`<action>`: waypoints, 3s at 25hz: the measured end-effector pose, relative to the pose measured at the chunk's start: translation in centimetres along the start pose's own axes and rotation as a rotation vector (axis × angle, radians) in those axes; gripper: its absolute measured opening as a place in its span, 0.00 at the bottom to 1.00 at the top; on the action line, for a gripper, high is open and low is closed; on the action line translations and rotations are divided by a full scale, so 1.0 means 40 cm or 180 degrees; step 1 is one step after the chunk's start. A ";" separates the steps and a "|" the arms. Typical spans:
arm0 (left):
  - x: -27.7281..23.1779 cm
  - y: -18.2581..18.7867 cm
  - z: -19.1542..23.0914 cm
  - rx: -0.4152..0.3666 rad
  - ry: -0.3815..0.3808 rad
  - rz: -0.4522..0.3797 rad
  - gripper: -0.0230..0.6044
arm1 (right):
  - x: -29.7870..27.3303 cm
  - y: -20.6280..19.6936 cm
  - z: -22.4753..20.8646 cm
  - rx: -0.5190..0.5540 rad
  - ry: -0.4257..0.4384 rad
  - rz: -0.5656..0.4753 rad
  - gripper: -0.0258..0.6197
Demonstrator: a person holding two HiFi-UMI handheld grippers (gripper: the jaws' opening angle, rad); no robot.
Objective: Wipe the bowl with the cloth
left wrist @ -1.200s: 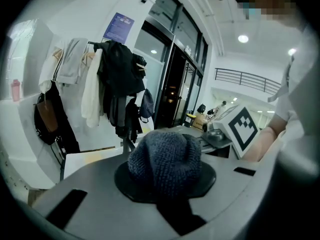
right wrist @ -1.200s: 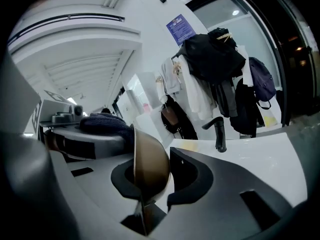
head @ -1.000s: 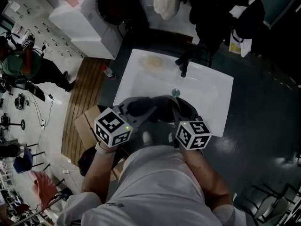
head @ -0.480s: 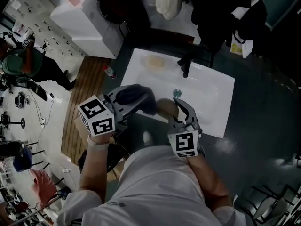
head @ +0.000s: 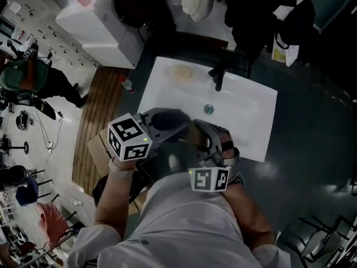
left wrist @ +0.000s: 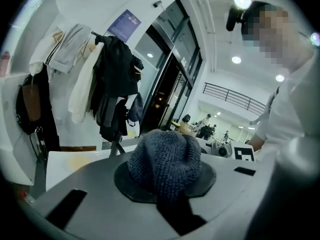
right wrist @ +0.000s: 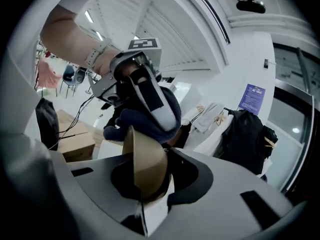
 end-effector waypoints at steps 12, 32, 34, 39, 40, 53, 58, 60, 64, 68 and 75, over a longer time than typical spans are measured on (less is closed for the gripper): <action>0.036 -0.046 0.077 0.0426 0.0209 -0.0314 0.15 | 0.035 0.015 -0.070 -0.1343 -0.0123 -0.0573 0.17; -0.105 -0.102 -0.029 0.0238 -0.0448 0.0014 0.15 | -0.023 -0.097 -0.136 -0.5124 0.0491 -0.0801 0.17; -0.111 -0.103 -0.033 0.0184 -0.0453 0.0111 0.15 | -0.025 -0.109 -0.135 -0.5222 0.0406 -0.0746 0.17; -0.141 -0.109 -0.066 0.0014 -0.0642 0.0313 0.15 | -0.028 -0.146 -0.141 -0.5215 0.0126 -0.0587 0.17; -0.144 -0.108 -0.070 0.0014 -0.0648 0.0311 0.15 | -0.027 -0.150 -0.143 -0.5212 0.0093 -0.0568 0.17; -0.044 -0.087 -0.021 0.0001 -0.0336 0.0220 0.15 | -0.016 -0.172 -0.138 -0.5019 0.0077 -0.0383 0.17; 0.002 -0.068 -0.001 -0.0169 -0.0156 0.0289 0.15 | -0.016 -0.164 -0.124 -0.4690 0.0214 -0.0260 0.17; 0.014 -0.066 0.000 -0.0234 -0.0105 0.0335 0.15 | -0.015 -0.156 -0.123 -0.4514 0.0264 -0.0209 0.17; 0.062 -0.042 0.017 -0.0210 -0.0025 0.0170 0.15 | -0.008 -0.145 -0.108 -0.4069 0.0351 -0.0074 0.17; 0.081 -0.004 0.012 -0.0213 -0.0065 -0.0029 0.15 | -0.009 -0.110 -0.084 -0.3318 0.0383 0.0021 0.17; 0.076 0.003 -0.003 -0.0392 -0.0043 0.0118 0.15 | -0.003 -0.066 -0.083 -0.2364 0.0265 0.0045 0.17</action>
Point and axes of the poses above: the fingertips, and each gripper's own axes: x backward along the fingers, z to its left, y out of its top, the point moved 9 cm from there along x, backward along the fingers, and after that the axes turned 6 degrees about -y, right-handed, at the moved point
